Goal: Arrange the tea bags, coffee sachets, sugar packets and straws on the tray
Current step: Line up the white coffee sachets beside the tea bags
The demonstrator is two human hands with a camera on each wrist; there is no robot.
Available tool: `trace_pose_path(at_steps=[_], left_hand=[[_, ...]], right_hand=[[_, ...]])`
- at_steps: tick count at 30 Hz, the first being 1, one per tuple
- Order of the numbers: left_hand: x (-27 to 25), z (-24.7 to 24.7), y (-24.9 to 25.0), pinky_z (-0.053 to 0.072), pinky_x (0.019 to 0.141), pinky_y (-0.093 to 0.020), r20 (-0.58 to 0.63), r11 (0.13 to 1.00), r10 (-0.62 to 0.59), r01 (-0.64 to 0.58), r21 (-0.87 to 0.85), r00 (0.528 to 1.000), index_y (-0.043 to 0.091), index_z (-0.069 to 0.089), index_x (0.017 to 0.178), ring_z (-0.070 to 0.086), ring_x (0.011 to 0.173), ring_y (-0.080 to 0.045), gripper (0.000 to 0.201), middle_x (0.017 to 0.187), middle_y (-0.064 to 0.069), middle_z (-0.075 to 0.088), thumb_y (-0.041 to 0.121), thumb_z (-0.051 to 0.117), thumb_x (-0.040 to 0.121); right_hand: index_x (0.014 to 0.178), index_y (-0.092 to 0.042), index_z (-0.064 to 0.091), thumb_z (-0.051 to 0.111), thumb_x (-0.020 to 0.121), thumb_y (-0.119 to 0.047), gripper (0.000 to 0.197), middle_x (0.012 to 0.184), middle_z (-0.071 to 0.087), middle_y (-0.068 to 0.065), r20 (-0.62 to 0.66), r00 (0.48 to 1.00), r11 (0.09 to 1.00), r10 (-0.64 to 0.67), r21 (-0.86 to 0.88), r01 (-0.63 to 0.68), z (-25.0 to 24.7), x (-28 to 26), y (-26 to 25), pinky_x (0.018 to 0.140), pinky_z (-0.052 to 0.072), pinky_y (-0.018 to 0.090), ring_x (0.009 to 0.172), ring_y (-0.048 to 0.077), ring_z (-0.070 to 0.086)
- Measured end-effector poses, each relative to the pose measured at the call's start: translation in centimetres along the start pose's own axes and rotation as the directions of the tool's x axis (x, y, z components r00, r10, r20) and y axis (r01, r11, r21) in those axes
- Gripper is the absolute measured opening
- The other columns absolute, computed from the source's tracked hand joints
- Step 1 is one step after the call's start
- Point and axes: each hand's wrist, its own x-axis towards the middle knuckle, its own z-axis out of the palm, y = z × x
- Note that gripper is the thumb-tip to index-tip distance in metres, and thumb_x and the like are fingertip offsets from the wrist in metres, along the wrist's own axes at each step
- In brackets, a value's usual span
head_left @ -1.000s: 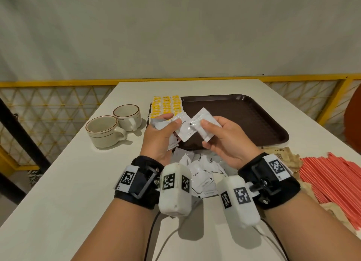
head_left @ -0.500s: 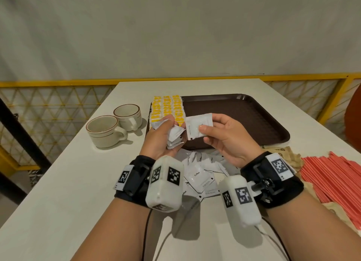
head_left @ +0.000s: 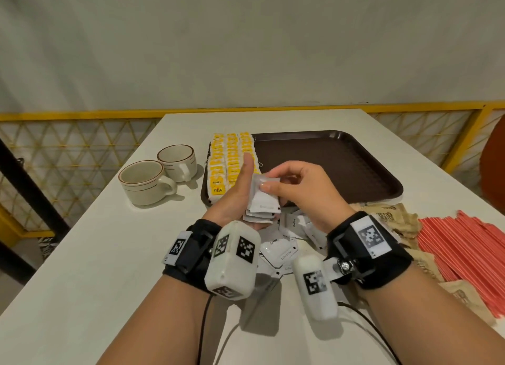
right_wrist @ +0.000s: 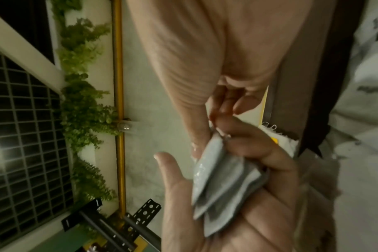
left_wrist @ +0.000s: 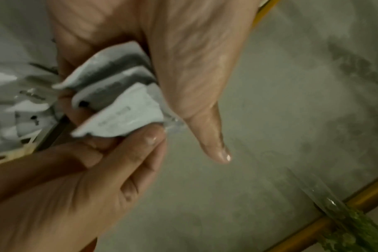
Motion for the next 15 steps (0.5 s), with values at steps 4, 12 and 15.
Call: trace_pose_path(at_steps=[4, 12, 15], left_hand=[[0.1, 0.4, -0.1, 0.049, 0.061, -0.026, -0.034, 0.987, -0.020, 0.014, -0.163, 0.999, 0.017, 0.073, 0.089, 0.058, 0.061, -0.014, 0.059, 0.071, -0.003, 0.059, 0.068, 0.057, 0.064], [0.1, 0.3, 0.5, 0.041, 0.104, -0.045, -0.062, 0.965, -0.009, -0.007, -0.261, 0.998, 0.011, 0.072, 0.093, 0.063, 0.104, -0.029, 0.077, 0.103, -0.015, 0.066, 0.078, 0.049, 0.064], [-0.2, 0.4, 0.5, 0.037, 0.108, -0.049, -0.081, 0.972, -0.014, -0.006, -0.235, 0.997, 0.014, 0.079, 0.084, 0.064, 0.105, -0.030, 0.075, 0.104, -0.016, 0.070, 0.078, 0.051, 0.060]], right_hand=[[0.100, -0.017, 0.072, 0.071, 0.086, -0.016, 0.015, 0.090, 0.067, 0.009, 0.003, 0.999, 0.996, -0.034, -0.088, 0.034, 0.6, 0.8, -1.2, 0.061, 0.050, 0.021, 0.062, 0.006, 0.060], [0.143, -0.023, 0.033, 0.086, 0.065, -0.041, 0.096, 0.122, 0.048, -0.017, 0.530, 0.838, 0.555, 0.128, -0.738, 0.383, 0.6, 1.5, -4.0, 0.100, 0.041, 0.022, 0.110, -0.007, 0.045], [0.140, -0.020, 0.034, 0.085, 0.066, -0.039, 0.093, 0.132, 0.047, -0.005, 0.502, 0.853, 0.455, 0.141, -0.798, 0.395, 1.4, 1.6, -3.4, 0.106, 0.037, 0.040, 0.124, 0.015, 0.044]])
